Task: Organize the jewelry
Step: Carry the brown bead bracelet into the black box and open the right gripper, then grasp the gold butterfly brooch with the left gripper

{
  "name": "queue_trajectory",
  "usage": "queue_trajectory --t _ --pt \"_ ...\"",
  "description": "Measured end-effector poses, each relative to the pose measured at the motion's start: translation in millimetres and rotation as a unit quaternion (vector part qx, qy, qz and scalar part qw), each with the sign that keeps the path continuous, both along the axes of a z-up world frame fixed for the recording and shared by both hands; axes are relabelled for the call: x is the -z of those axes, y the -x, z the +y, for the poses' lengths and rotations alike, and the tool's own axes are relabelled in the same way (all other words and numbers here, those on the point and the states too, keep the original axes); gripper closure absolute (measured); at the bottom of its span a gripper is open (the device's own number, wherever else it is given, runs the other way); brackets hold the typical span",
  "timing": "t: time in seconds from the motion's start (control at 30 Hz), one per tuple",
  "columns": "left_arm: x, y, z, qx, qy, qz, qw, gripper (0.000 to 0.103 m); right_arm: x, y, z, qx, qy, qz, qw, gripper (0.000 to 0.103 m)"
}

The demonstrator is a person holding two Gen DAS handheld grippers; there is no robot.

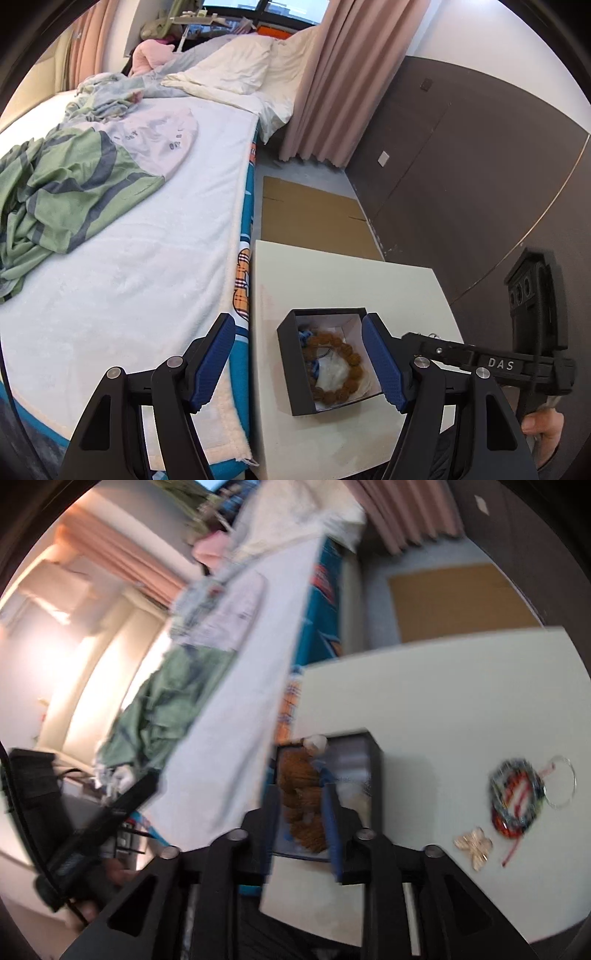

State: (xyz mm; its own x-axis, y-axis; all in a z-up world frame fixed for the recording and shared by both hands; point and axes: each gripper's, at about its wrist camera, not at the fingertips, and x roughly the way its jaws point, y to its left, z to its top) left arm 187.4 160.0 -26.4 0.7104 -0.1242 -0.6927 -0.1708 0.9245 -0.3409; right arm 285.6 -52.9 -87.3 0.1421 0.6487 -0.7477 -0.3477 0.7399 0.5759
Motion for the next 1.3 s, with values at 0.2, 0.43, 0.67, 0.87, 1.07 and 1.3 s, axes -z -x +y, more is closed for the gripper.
queue_trajectory --t 0.2,0.43,0.67,0.87,1.07,1.3 --pt "2.3 -5.8 -15.8 0.018 0.001 0.001 0.9998 0.031 -2.8 4.5 -38.9 0.031 0.000 -0.015 0.999 0.041" --pt "3.8 -18.5 -48.2 0.051 -0.004 0.003 0.9987 0.031 -7.1 4.7 -88.2 0.077 0.010 -0.022 0.997 0.035" --pt "5.9 -32.6 -88.1 0.091 -0.015 0.011 0.9957 0.031 -3.0 5.5 -131.6 0.117 0.012 -0.022 0.993 0.026" --pt "13.9 -42.6 -129.9 0.137 -0.033 0.026 0.9897 0.031 4.4 4.9 -164.2 0.145 0.011 -0.016 0.989 0.026" --pt "25.1 -50.5 -164.8 0.169 -0.064 0.044 0.9825 0.031 14.1 9.6 -194.2 0.166 0.006 -0.014 0.986 0.026" --pt "43.5 -58.8 -192.8 0.197 -0.085 0.077 0.9737 0.031 25.1 16.6 -223.7 0.185 0.002 -0.013 0.983 0.026"
